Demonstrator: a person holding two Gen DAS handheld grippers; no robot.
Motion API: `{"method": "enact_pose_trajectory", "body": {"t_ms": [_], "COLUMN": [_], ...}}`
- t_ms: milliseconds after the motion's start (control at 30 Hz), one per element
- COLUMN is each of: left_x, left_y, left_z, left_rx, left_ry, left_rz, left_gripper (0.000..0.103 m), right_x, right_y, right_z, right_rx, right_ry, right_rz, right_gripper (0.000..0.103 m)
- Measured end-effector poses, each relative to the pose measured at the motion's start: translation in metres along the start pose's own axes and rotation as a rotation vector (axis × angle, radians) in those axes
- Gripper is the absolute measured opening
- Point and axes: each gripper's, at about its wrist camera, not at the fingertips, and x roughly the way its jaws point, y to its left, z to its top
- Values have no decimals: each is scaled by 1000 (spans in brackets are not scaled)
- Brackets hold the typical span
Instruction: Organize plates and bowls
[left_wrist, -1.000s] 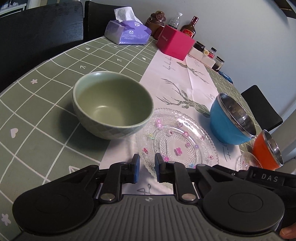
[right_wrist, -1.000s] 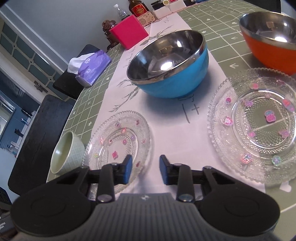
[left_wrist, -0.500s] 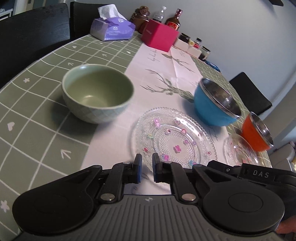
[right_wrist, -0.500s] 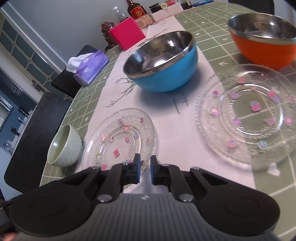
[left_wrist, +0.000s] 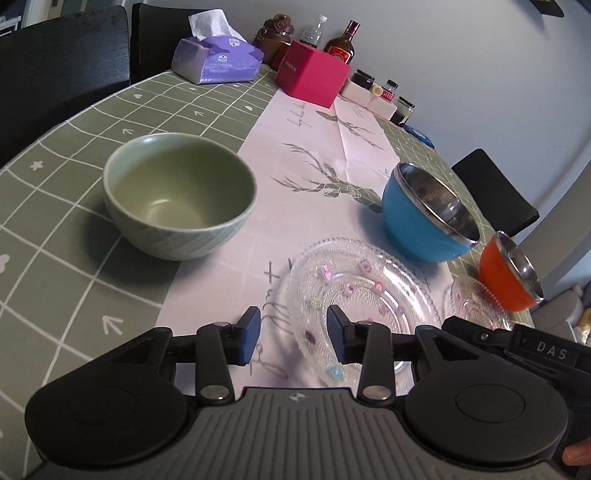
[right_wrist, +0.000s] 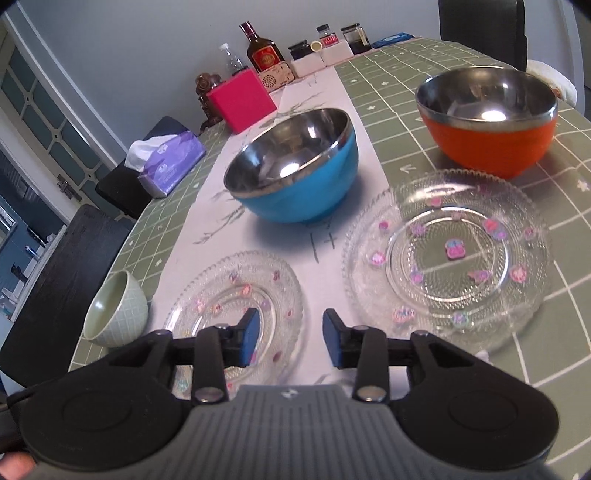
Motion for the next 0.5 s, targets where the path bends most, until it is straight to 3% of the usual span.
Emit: {"method": "enact_pose_trajectory", "body": {"t_ms": [100, 167, 333, 400, 500], "left_x": [5, 7, 10, 11, 10], "left_y": [-3, -5, -8, -10, -12], "left_z": [-1, -2, -2, -3, -4], "left_rx": [31, 47, 76, 83, 82], "left_ry": [-10, -17, -14, -19, -24], "left_rz": [-6, -9, -11, 5, 21], "left_gripper": [44, 43, 26, 24, 24], "right_x": [9, 14, 18, 21, 21], "right_y": [-4, -8, -9, -10, -8], "right_z": [3, 3, 1, -1, -2], "right_rx": [12, 30, 38, 54, 57], "right_ry": [12, 24, 20, 35, 27], "right_rz": [-11, 2, 32, 53, 47], "right_gripper": [36, 26, 21, 14, 13]}}
